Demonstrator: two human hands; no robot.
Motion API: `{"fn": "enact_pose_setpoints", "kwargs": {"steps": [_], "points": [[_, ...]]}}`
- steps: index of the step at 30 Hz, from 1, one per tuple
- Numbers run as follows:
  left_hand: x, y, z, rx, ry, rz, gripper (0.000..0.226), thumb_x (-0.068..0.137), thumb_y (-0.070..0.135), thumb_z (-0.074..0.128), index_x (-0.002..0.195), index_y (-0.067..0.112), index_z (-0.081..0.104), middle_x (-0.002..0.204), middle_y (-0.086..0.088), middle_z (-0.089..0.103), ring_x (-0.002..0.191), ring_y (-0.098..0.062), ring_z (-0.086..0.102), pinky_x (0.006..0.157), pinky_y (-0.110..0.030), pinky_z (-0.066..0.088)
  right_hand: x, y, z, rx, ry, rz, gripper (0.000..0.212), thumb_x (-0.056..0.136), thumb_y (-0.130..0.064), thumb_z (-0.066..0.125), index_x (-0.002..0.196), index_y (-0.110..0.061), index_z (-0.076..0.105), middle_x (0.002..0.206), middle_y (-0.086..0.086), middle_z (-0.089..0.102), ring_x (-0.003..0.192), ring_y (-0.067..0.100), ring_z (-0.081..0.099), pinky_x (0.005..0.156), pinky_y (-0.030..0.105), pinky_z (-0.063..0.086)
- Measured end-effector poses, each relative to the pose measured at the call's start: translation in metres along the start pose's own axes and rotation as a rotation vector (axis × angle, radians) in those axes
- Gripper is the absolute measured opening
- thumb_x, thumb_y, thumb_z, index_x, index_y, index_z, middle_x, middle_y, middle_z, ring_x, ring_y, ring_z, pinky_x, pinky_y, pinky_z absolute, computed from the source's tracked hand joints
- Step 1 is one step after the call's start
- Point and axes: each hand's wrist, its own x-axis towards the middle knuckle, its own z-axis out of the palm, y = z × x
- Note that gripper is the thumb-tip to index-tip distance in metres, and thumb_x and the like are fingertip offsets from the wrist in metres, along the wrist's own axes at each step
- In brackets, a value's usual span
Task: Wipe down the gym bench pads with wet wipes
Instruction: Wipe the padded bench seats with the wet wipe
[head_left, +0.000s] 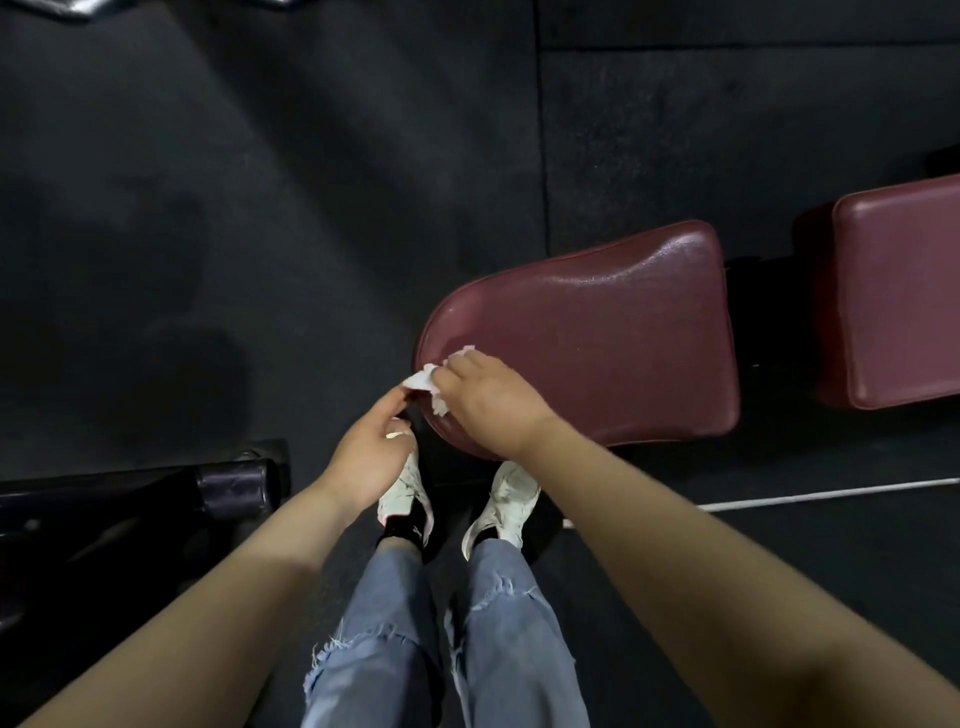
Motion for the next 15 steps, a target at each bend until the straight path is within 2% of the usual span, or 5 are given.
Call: {"fn": "enact_pose_setpoints", "kwargs": {"steps": [2, 4, 10, 12, 15], "points": [[0.000, 0.002, -0.001, -0.010, 0.000, -0.002, 0.075, 0.084, -0.004, 0.043, 0.147, 0.038, 0.043, 0.141, 0.010, 0.055, 0.125, -0.010, 0.054, 0.113, -0.034, 0.038, -0.002, 0.023, -0.018, -0.002, -0.030, -0.072, 0.012, 0.078, -0.010, 0.067, 0.089, -0.010, 0.066, 0.084, 0.011, 0.064, 0.079, 0.032, 0.062, 0.074, 0.037, 0.052], [-0.001, 0.004, 0.000, -0.006, -0.017, 0.000, 0.076, 0.087, -0.007, 0.040, 0.150, 0.035, 0.038, 0.148, 0.010, 0.048, 0.130, -0.011, 0.050, 0.113, -0.032, 0.036, -0.017, 0.053, -0.046, 0.029, 0.057, 0.073, 0.010, 0.075, -0.006, 0.068, 0.080, -0.014, 0.066, 0.077, 0.009, 0.065, 0.075, 0.025, 0.059, 0.066, 0.031, 0.043], [-0.002, 0.008, 0.000, -0.006, -0.036, -0.007, 0.076, 0.089, -0.006, 0.039, 0.151, 0.038, 0.035, 0.149, 0.012, 0.045, 0.131, -0.010, 0.048, 0.112, -0.033, 0.037, -0.108, 0.131, -0.086, 0.010, 0.478, 1.078, 0.023, 0.098, -0.017, 0.044, 0.106, -0.007, 0.063, 0.101, 0.013, 0.066, 0.091, 0.030, 0.063, 0.071, 0.028, 0.040], [-0.001, 0.007, 0.000, -0.017, -0.031, -0.010, 0.076, 0.088, -0.005, 0.039, 0.150, 0.040, 0.036, 0.148, 0.014, 0.046, 0.129, -0.009, 0.049, 0.111, -0.033, 0.038, -0.106, 0.123, -0.075, 0.049, 0.579, 1.201, 0.022, 0.097, -0.017, 0.045, 0.106, -0.003, 0.060, 0.106, 0.018, 0.064, 0.097, 0.034, 0.062, 0.077, 0.033, 0.046], [0.001, 0.004, 0.001, -0.052, -0.006, -0.012, 0.075, 0.088, -0.006, 0.040, 0.147, 0.040, 0.041, 0.145, 0.013, 0.049, 0.129, -0.011, 0.051, 0.111, -0.033, 0.039, -0.065, 0.077, -0.056, 0.164, 0.728, 1.155, 0.025, 0.098, -0.012, 0.049, 0.112, 0.002, 0.064, 0.095, 0.006, 0.069, 0.089, 0.018, 0.063, 0.075, 0.012, 0.035]]}}
